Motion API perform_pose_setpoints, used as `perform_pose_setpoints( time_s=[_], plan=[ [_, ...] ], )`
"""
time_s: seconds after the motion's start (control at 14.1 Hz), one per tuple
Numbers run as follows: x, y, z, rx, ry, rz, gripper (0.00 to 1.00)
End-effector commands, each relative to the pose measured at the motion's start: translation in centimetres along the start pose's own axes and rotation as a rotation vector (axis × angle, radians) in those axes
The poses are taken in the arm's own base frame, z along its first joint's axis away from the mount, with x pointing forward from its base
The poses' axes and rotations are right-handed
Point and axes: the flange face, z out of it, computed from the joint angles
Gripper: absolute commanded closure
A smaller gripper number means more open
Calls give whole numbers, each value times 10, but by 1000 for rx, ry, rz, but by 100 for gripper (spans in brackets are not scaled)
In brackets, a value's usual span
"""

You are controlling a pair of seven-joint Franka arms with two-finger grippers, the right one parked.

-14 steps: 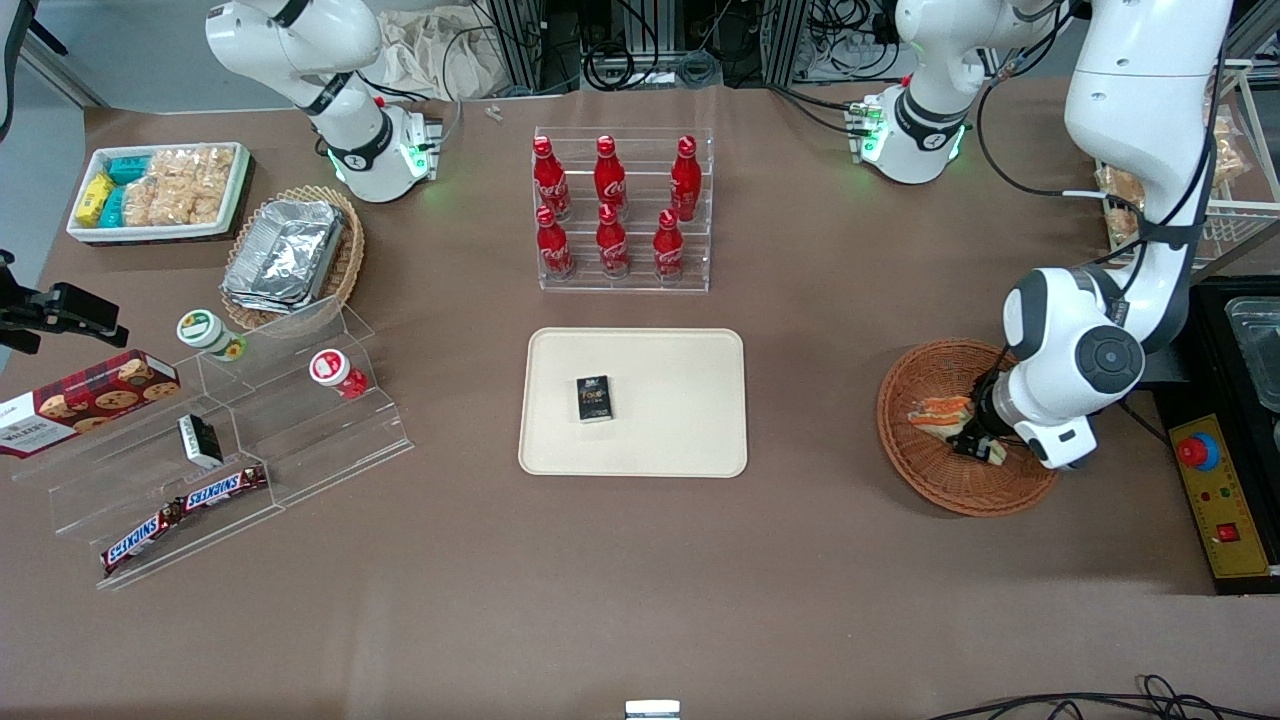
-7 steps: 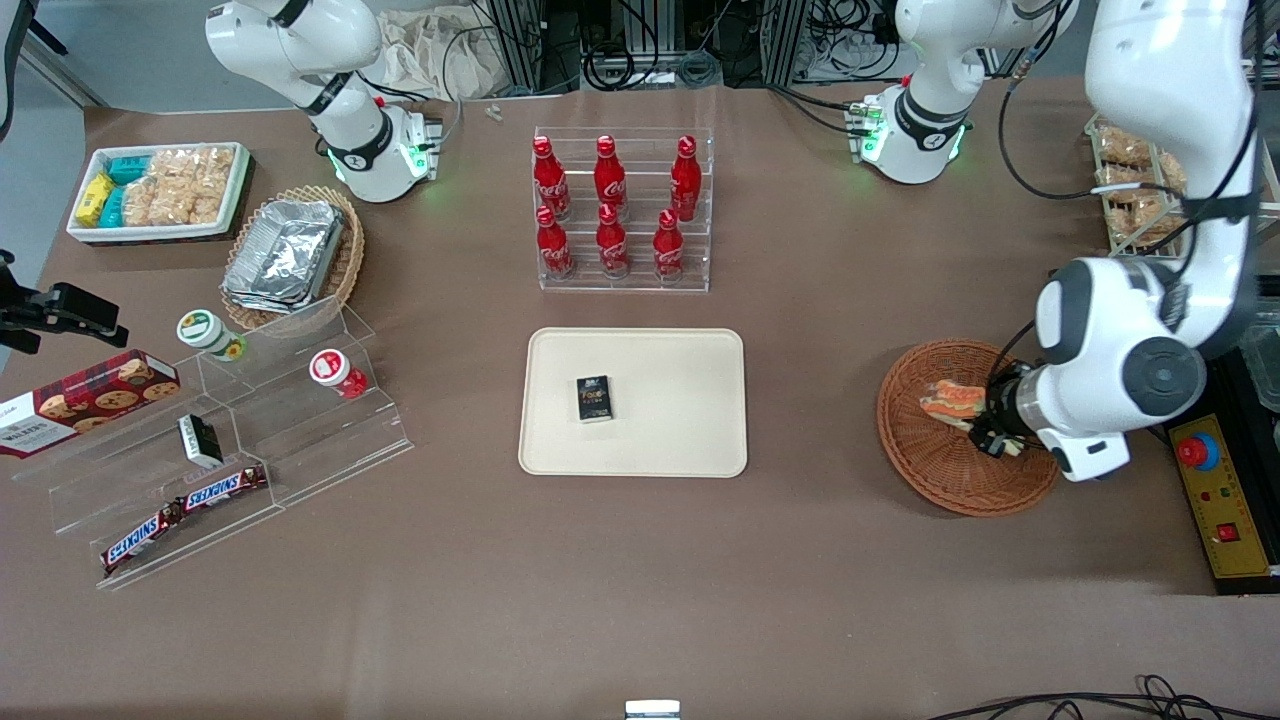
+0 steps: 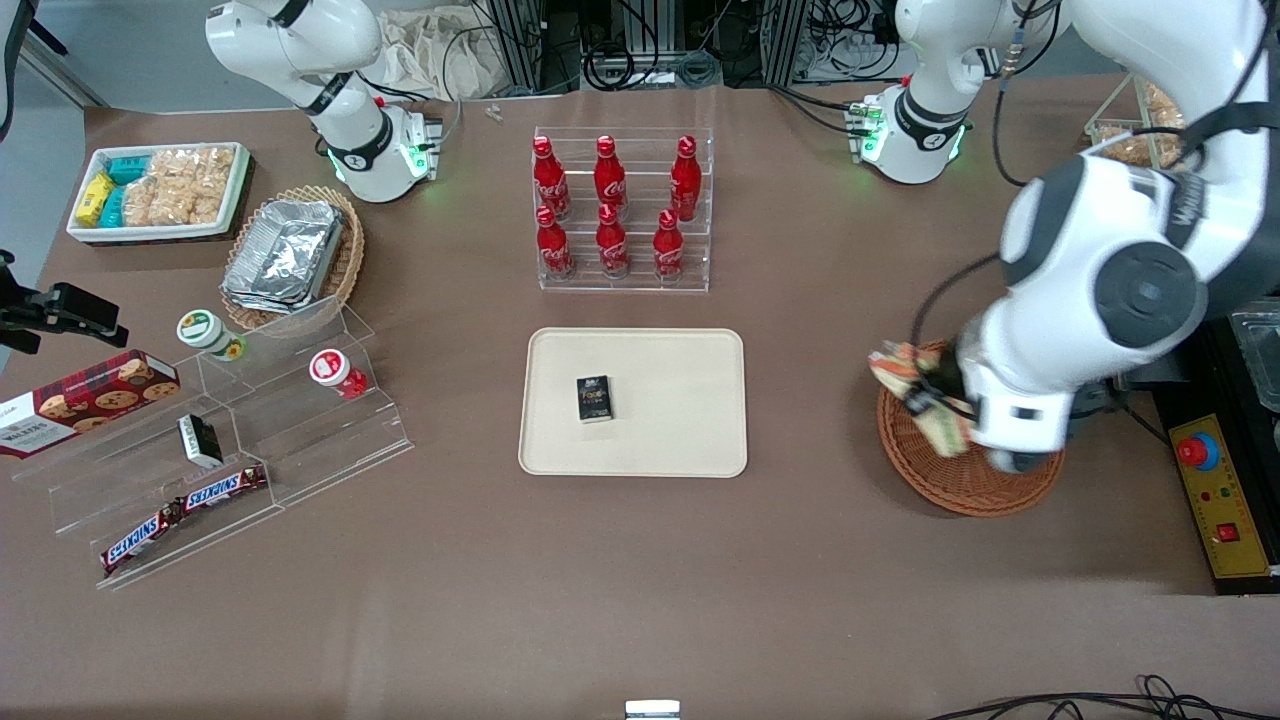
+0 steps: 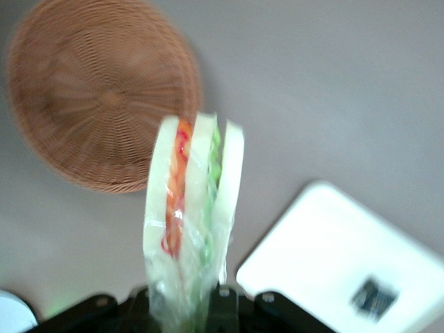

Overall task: Place sandwich from basket to tray
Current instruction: 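Lift the sandwich out of the basket with the left gripper, then carry the sandwich over the cream tray beside the dark box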

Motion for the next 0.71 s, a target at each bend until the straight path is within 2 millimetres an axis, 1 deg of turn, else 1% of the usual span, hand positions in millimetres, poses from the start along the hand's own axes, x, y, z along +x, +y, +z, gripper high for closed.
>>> perform_pose_setpoints(
  time_s=[0.0,0.07,0.21,0.28,0.42,0.49,0.57,0.64],
  plan=[
    [-28,42,10,-23,-39,260,100],
    [-43,62,16,-34,-49,302,100],
    [-69,107,49,-31,-83,377,100],
    [-80,130,70,-31,-88,408,100],
    [-86,166,119,-59,-55,415,100],
    [-92,184,148,-83,-36,422,100],
    [-95,197,174,-89,-13,437,100],
    [-96,202,197,-68,8,450,100]
  ],
)
